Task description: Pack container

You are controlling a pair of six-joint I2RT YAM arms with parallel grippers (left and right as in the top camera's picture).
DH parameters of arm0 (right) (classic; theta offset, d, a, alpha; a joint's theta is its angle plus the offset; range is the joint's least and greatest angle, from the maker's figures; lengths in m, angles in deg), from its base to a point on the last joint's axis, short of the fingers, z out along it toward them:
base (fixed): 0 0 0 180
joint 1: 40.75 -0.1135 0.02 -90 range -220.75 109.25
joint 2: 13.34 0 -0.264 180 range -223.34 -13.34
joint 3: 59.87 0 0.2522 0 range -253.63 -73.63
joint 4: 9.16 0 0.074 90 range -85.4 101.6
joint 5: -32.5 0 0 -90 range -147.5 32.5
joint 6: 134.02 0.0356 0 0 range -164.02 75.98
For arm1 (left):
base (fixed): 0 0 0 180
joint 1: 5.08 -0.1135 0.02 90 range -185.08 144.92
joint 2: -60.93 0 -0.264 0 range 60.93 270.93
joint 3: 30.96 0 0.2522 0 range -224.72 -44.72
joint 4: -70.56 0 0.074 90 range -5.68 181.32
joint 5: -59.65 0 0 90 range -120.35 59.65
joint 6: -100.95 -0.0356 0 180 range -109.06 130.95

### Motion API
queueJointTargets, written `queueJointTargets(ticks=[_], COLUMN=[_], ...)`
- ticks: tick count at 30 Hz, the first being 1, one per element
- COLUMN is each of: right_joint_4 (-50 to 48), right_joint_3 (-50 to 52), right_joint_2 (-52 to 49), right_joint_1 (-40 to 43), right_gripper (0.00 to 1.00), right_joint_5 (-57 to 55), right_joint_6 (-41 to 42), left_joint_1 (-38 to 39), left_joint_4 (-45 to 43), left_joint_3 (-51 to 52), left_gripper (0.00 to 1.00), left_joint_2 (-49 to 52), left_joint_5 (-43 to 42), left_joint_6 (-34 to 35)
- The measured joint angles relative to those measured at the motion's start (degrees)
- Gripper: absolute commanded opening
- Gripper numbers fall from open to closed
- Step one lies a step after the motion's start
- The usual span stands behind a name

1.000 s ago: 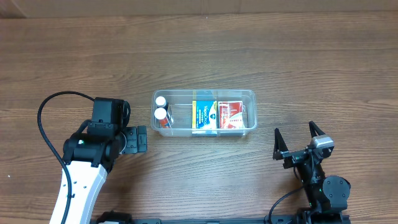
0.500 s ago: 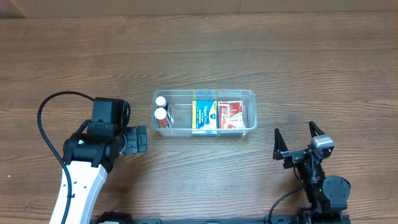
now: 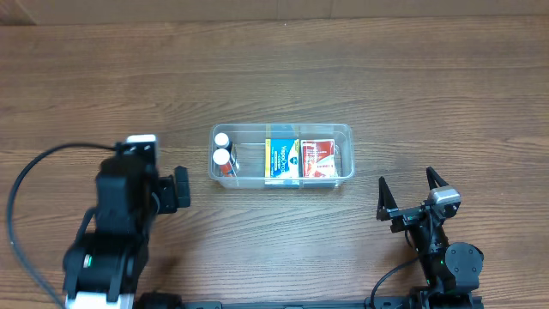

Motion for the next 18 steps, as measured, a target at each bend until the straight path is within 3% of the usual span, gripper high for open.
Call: queueJointTargets(ticks=[7, 18], right_joint_4=[0.0, -0.02], right_joint_3=[0.0, 0.0], right_joint_2=[0.0, 0.0], right_joint_1=[0.0, 0.0], right_gripper=[1.0, 1.0], right_joint_5=[0.0, 0.02], right_joint_6=[0.0, -0.07], left_joint_1=[-3.8, -6.86], left_joint_4=[-13.31, -45.18], left_joint_3=[12.24, 37.68], left_gripper=[1.0, 1.0], left_joint_2=[-12.0, -27.19], left_joint_5=[-1.29, -5.33], left_joint_6=[-1.22, -2.1])
